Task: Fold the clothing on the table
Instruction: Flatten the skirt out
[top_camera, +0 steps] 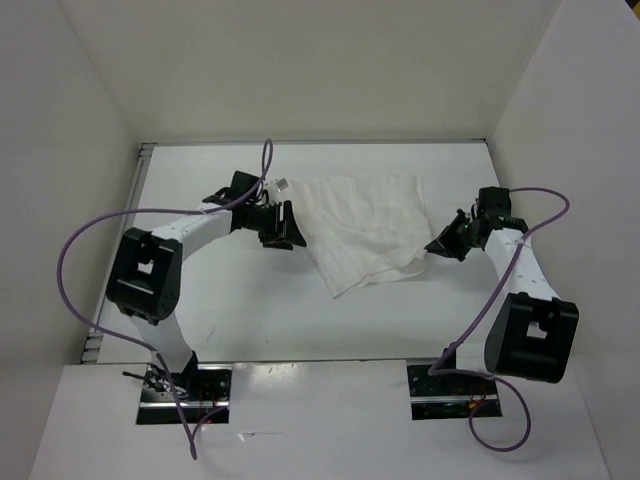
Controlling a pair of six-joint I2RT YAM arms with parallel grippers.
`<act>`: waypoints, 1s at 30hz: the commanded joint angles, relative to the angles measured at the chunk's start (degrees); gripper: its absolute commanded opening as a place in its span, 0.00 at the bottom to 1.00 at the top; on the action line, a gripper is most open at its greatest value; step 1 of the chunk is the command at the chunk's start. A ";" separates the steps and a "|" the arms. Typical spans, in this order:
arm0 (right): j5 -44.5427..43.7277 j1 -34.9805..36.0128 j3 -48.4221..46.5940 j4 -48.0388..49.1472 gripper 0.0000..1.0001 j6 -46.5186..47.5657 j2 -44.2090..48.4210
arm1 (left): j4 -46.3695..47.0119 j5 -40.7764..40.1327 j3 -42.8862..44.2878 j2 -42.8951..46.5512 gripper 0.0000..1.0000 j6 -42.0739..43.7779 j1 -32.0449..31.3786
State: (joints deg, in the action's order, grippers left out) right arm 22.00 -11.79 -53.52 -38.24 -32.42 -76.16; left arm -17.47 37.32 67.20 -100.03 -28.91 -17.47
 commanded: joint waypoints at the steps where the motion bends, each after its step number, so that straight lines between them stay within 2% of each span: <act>1: -0.91 1.68 -2.12 -1.49 0.00 1.22 2.33 | -1.59 1.09 3.81 -6.03 0.61 0.07 -0.72; 7: -0.38 2.21 -1.06 -2.10 0.00 1.22 4.70 | -4.23 -1.99 6.19 -12.38 0.61 0.08 -1.25; 20: 0.15 4.66 0.61 -2.10 0.00 1.93 2.51 | 0.69 -1.37 13.39 -22.32 0.63 -5.28 -5.82; 21: -0.46 5.19 0.61 -2.10 0.00 1.93 2.51 | 0.69 -1.37 14.09 -23.97 0.58 -5.28 -5.82; 22: -0.47 5.72 1.13 -2.10 0.00 1.32 2.51 | 0.69 -0.85 15.93 -24.68 0.47 -4.50 -5.82; 23: -0.47 6.42 1.74 -2.10 0.00 0.62 2.51 | -1.31 -1.89 18.47 -26.17 0.09 -2.58 -5.82; 24: -0.47 7.74 1.75 -2.10 0.00 -0.09 3.03 | -2.73 -2.68 19.54 -26.88 0.02 -1.95 -5.82; 30: -0.99 14.77 3.59 2.55 0.00 -5.10 -0.03 | -10.82 -9.98 33.33 -26.89 0.00 2.36 4.72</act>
State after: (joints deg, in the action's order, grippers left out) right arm 21.41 0.03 -50.89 -38.59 -34.33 -74.32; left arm -24.93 32.97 93.32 -127.57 -30.11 -19.51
